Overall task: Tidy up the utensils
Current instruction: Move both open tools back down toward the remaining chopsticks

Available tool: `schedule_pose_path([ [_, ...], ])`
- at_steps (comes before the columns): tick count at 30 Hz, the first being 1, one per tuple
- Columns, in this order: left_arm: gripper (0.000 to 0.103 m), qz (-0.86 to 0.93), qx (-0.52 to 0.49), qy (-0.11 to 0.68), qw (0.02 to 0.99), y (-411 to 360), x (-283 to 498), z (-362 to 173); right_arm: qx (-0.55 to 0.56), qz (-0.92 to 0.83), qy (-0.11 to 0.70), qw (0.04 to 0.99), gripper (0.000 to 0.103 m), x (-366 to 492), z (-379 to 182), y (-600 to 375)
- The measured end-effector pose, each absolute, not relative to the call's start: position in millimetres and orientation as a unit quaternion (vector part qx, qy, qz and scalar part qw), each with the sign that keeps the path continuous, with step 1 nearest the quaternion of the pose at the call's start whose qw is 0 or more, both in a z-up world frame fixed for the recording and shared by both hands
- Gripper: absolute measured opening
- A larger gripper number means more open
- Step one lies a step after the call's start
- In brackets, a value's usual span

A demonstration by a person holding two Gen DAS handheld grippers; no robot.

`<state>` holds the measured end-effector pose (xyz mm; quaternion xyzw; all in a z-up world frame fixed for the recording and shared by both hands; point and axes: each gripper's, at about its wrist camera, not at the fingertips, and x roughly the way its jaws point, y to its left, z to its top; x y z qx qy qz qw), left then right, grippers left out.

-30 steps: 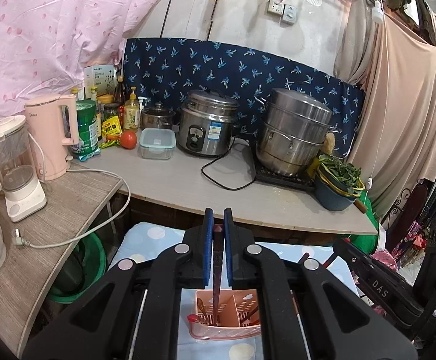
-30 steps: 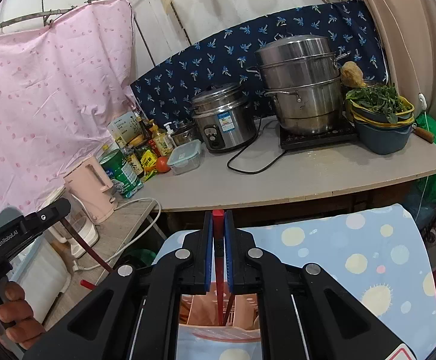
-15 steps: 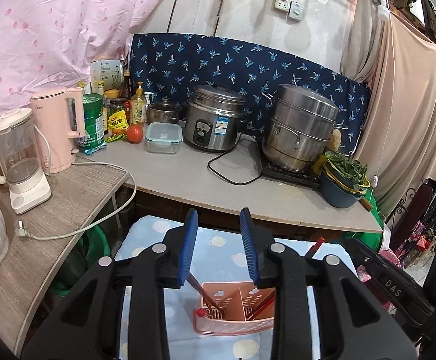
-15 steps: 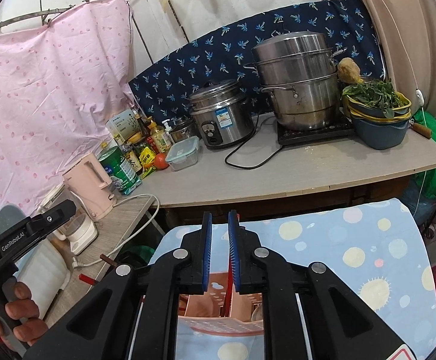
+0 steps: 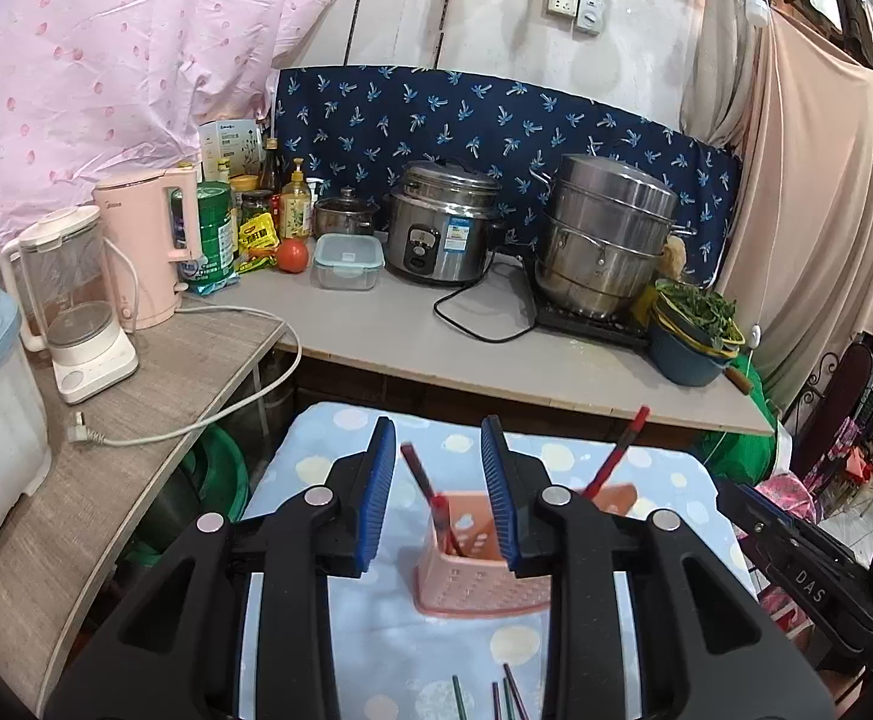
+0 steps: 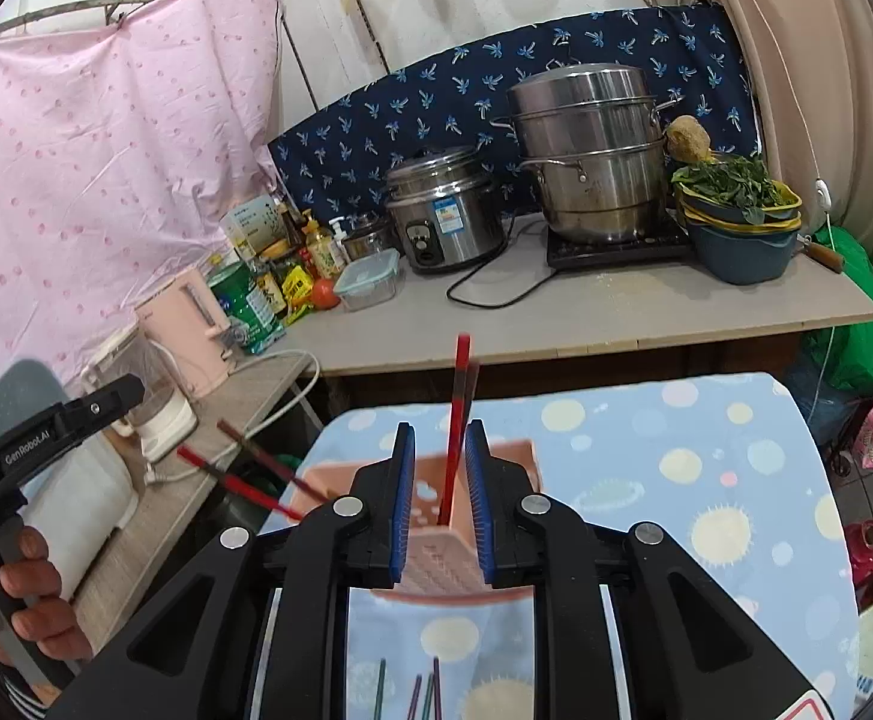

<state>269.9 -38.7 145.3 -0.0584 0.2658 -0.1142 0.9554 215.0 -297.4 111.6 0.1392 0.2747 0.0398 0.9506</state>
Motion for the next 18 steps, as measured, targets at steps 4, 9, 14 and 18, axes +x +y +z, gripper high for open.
schedule_pose_path([
  [4,0.028,-0.112,-0.056,0.273,0.954,-33,248,134,0.122,0.038,0.285,0.95,0.018,189,101,-290],
  [9,0.028,-0.11,-0.05,0.286,0.95,-29,223,119,0.106,0.039,0.299,0.947,0.018,156,86,-281],
  [14,0.028,-0.111,-0.039,0.308,0.944,-26,197,97,0.1,0.043,0.323,0.94,0.018,126,62,-271],
  [18,0.028,-0.111,-0.036,0.33,0.937,-23,179,76,0.103,0.045,0.352,0.929,0.018,106,38,-267],
])
